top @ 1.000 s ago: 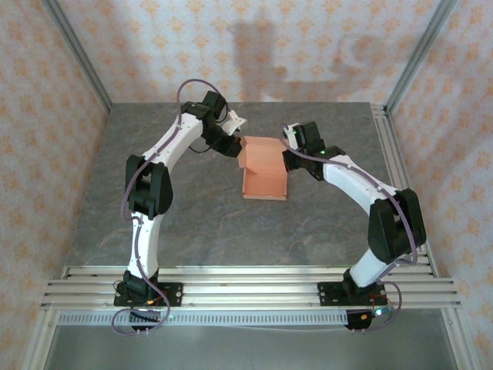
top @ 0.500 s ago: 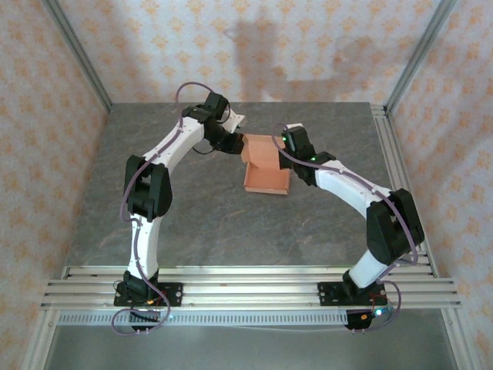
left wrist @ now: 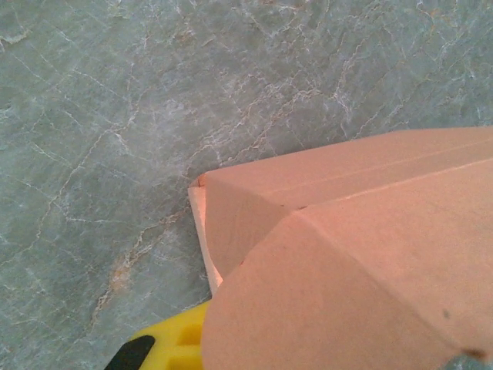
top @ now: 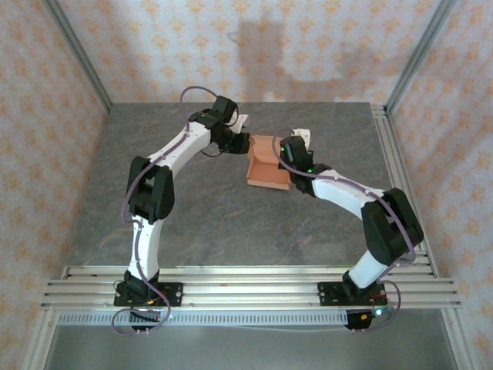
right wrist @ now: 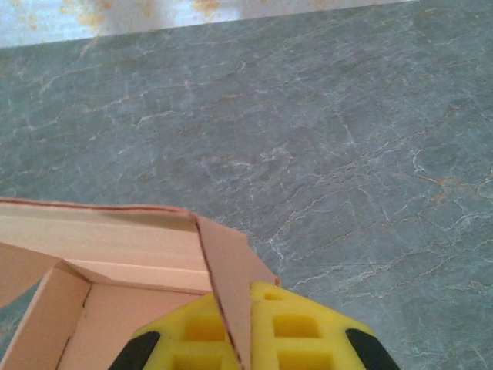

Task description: Fold the paper box

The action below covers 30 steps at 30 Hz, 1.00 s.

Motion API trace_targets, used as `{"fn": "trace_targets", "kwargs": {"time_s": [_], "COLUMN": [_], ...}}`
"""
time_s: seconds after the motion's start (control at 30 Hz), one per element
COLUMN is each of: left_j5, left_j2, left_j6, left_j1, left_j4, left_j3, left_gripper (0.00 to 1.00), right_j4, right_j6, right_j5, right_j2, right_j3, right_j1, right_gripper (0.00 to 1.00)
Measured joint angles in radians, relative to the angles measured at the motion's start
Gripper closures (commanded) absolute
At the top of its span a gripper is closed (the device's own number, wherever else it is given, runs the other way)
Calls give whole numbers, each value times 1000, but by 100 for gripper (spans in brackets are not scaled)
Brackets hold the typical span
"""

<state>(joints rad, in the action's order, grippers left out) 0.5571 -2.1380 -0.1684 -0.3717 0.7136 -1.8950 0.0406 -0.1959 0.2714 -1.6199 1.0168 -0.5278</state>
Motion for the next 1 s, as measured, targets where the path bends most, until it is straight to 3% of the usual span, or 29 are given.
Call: {"fn": "trace_targets", "kwargs": {"time_s": [0.57,1.0], "left_j5": [-42,-46], "left_j2": [28,75], "left_j6": [-76,-112], "left_j1": [-37,-41], "left_j4": [-62,-154], "left_j3": [41,157], "left_gripper": [100,100], "right_j4": [194,401], "right_j6": [-128,-107], "right_j5": [47,119], "right_j2": [0,-17], "right_j3": [-109,-222], "right_j1": [-2,-56], "right_gripper": [100,100]}}
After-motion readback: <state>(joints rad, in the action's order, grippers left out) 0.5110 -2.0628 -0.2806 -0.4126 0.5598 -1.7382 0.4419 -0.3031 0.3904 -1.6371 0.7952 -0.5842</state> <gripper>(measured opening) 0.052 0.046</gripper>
